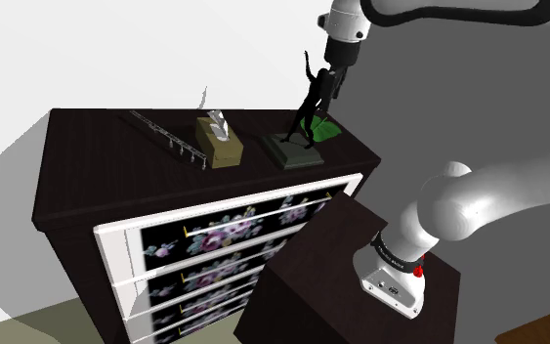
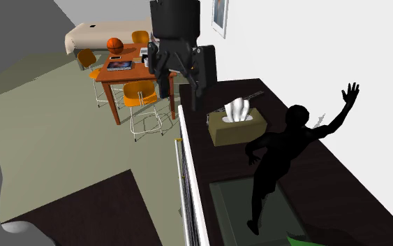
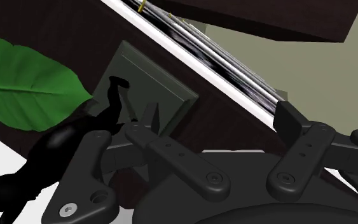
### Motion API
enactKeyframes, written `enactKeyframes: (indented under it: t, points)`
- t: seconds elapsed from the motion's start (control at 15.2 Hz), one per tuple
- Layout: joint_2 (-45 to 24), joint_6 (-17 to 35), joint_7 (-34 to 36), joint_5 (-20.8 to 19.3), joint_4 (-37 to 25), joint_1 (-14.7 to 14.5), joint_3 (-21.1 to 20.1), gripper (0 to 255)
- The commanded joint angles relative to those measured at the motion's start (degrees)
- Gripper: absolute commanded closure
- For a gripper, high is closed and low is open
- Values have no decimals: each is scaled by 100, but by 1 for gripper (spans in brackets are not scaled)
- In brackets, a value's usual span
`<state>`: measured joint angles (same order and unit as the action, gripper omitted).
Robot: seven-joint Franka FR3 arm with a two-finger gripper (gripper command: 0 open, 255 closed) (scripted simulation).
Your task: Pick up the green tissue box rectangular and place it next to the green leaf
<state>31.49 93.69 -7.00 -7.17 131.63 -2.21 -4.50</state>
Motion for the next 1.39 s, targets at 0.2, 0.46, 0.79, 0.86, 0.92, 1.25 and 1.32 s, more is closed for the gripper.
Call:
enactKeyframes:
  t: [0.2, 0.46, 0.79, 0.86, 0.92, 1.25, 1.32]
  points:
    - [-1051, 649, -20, -268, -468, -63, -199, 0]
    - [-1872, 1026, -2, -544, -942, -105, -358, 0]
    - [-2912, 1341, 56, -970, -1673, -188, -536, 0]
    - [-3121, 1383, 69, -1064, -1838, -212, -566, 0]
    - [-3332, 1419, 82, -1160, -2009, -238, -594, 0]
    - [-4397, 1498, 119, -1660, -2963, -426, -691, 0]
    - [-4614, 1496, 118, -1760, -3175, -476, -700, 0]
